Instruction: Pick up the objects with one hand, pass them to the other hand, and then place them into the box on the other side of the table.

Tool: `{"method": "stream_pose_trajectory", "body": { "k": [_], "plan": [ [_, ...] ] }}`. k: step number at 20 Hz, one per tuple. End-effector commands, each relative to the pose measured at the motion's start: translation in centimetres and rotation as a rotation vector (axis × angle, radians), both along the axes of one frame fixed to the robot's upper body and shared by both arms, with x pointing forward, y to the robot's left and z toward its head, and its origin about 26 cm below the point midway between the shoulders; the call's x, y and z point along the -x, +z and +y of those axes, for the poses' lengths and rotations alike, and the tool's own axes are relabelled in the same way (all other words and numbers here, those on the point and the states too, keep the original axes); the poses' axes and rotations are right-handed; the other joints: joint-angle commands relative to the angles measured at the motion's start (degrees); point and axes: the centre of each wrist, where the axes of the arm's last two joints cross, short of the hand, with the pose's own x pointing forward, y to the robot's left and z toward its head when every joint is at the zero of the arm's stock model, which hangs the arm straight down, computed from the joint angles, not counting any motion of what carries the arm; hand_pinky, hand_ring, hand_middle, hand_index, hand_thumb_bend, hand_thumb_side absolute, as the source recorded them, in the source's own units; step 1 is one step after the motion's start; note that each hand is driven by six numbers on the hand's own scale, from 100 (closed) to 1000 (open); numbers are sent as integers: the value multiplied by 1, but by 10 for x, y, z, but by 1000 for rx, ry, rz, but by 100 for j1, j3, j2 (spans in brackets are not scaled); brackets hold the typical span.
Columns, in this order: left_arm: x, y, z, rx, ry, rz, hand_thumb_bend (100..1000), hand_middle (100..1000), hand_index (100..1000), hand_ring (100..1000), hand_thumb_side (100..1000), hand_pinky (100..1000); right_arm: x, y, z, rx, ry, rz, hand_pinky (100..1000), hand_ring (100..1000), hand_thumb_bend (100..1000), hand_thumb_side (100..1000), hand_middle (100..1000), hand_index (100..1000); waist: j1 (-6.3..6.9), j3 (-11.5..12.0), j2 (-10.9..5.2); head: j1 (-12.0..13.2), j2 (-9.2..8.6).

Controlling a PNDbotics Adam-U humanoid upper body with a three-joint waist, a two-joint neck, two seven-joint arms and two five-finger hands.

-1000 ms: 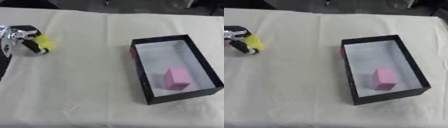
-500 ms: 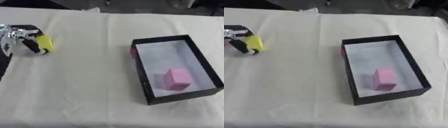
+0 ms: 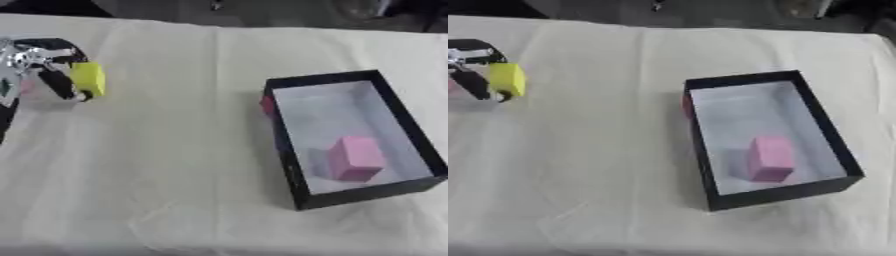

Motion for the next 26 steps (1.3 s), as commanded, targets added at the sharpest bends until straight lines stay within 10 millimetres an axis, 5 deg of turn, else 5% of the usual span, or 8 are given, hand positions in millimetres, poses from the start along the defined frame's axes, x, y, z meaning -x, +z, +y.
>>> {"method": "stream_pose_trajectory", "body": {
  "k": [1,12,26],
  "plan": [
    [6,27,6,58,-6,-71,100,642,528,782,194,920,4,19,-3,45,-8,-42,745,908,100,378,908,958,-1,5,-102,-28,-14],
    [22,31,-11,345,-164,-112,100,603,518,752,294,942,3,35,13,118,36,-83,754,920,100,302,914,955,-89,23,-102,-146,-14],
    [35,19,-50,447,-290,-181,100,588,512,737,332,944,-1,41,30,216,97,-74,767,931,100,235,917,950,-181,43,-131,-223,-14]
  ]
}}
